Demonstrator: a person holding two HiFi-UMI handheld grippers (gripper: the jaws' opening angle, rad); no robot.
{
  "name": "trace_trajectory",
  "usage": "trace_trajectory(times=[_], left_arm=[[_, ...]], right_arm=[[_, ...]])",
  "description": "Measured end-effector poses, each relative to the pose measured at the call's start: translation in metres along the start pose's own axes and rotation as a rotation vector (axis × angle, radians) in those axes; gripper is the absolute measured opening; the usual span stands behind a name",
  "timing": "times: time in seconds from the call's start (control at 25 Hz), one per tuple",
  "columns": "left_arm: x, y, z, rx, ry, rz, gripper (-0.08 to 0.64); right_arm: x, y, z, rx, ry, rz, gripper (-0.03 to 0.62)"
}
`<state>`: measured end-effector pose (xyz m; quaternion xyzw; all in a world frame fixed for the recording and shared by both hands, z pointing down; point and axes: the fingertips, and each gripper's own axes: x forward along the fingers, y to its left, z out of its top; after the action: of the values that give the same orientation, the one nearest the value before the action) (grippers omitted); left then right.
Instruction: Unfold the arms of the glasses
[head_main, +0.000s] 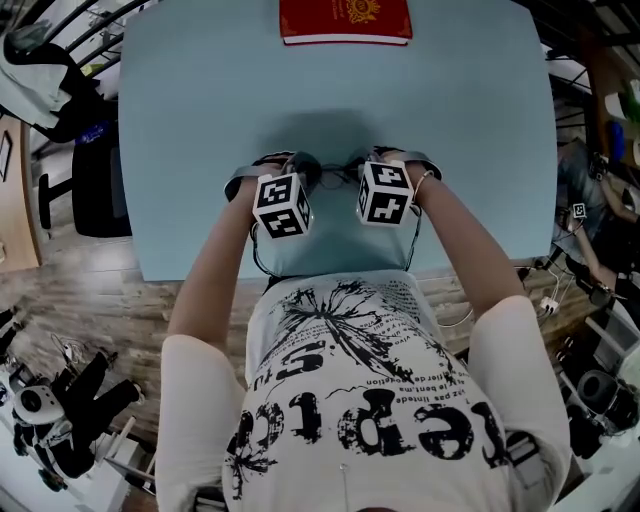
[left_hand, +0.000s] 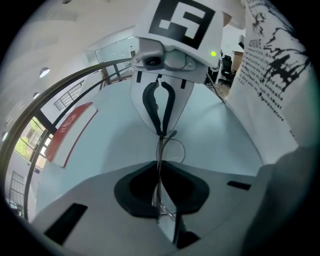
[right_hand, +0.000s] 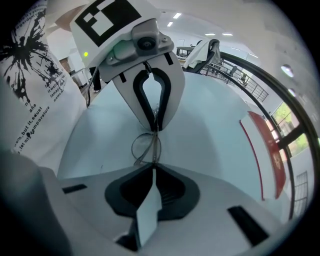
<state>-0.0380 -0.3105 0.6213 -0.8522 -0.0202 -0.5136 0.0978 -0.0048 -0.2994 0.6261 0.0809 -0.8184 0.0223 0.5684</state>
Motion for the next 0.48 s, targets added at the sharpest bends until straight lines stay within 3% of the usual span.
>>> trace_trajectory(times=[0.48], left_arm=[[-0.018, -0.015, 0.013, 0.002, -0.124, -0.113, 0.032]], right_arm=[[0.001, 0.014, -0.011, 0.019, 0.068, 0.022, 0.032]])
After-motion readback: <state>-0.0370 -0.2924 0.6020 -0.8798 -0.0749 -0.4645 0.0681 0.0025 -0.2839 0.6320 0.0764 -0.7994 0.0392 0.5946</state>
